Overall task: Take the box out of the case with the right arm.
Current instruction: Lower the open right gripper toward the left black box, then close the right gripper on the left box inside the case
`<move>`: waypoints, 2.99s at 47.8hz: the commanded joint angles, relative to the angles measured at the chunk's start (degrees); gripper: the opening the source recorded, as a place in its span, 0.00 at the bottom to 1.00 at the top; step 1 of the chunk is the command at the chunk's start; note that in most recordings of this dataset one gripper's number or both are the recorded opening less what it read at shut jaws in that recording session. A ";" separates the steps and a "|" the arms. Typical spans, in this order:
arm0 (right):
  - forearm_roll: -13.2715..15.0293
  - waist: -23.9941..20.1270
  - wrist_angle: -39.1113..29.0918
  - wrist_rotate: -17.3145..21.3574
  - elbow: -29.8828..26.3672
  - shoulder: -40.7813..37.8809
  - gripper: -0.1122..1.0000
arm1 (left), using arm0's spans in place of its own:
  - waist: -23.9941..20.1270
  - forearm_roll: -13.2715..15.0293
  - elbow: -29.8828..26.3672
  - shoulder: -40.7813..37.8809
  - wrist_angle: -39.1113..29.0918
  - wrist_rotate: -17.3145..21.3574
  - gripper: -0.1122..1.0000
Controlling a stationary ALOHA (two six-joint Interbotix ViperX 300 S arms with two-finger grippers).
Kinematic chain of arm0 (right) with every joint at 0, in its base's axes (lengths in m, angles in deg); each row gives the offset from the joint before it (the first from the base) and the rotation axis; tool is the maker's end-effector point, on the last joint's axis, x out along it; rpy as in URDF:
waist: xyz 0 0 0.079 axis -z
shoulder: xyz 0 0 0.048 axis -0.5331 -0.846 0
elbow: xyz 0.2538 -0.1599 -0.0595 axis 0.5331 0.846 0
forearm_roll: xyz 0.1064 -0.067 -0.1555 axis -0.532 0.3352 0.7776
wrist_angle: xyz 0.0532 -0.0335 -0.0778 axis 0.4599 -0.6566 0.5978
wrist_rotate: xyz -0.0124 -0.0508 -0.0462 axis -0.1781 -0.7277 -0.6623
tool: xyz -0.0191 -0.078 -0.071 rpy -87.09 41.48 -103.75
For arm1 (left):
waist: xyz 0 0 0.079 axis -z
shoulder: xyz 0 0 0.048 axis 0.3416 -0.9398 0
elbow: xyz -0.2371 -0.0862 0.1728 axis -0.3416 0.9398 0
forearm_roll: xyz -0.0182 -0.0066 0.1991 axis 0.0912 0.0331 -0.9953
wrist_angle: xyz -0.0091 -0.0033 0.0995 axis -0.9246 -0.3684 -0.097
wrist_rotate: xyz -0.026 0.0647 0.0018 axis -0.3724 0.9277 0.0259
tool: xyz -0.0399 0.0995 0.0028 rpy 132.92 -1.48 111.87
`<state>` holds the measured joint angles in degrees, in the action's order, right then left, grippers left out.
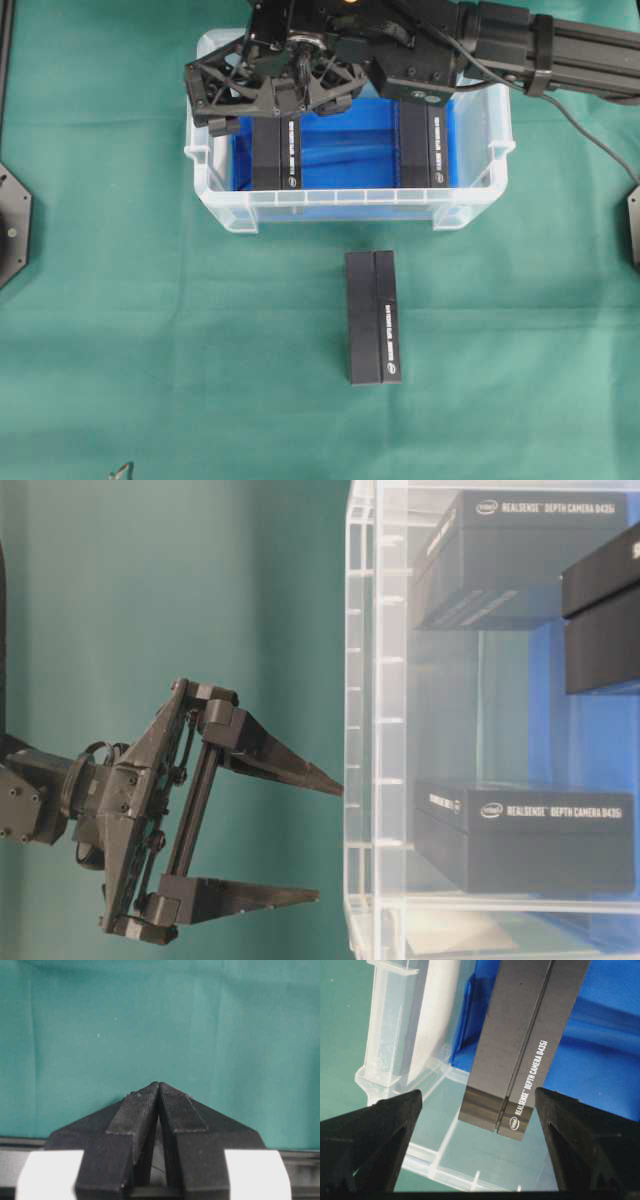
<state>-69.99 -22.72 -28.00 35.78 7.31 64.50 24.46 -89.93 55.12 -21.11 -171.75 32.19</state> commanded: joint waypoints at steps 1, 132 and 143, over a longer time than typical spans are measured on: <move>0.09 -0.18 0.18 0.18 -0.62 1.14 0.95 | 0.00 -0.18 -1.58 -0.18 0.09 0.00 0.10; 0.00 0.70 15.03 2.02 12.57 -4.31 0.94 | 0.00 -0.09 -1.49 -0.62 0.18 -0.09 0.10; -0.35 0.70 14.85 2.46 12.48 -4.31 0.93 | 0.00 -0.09 -1.58 -0.62 0.18 -0.09 0.10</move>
<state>-70.16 -21.76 -13.41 38.07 20.49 58.79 24.46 -89.84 55.12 -21.55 -171.83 32.19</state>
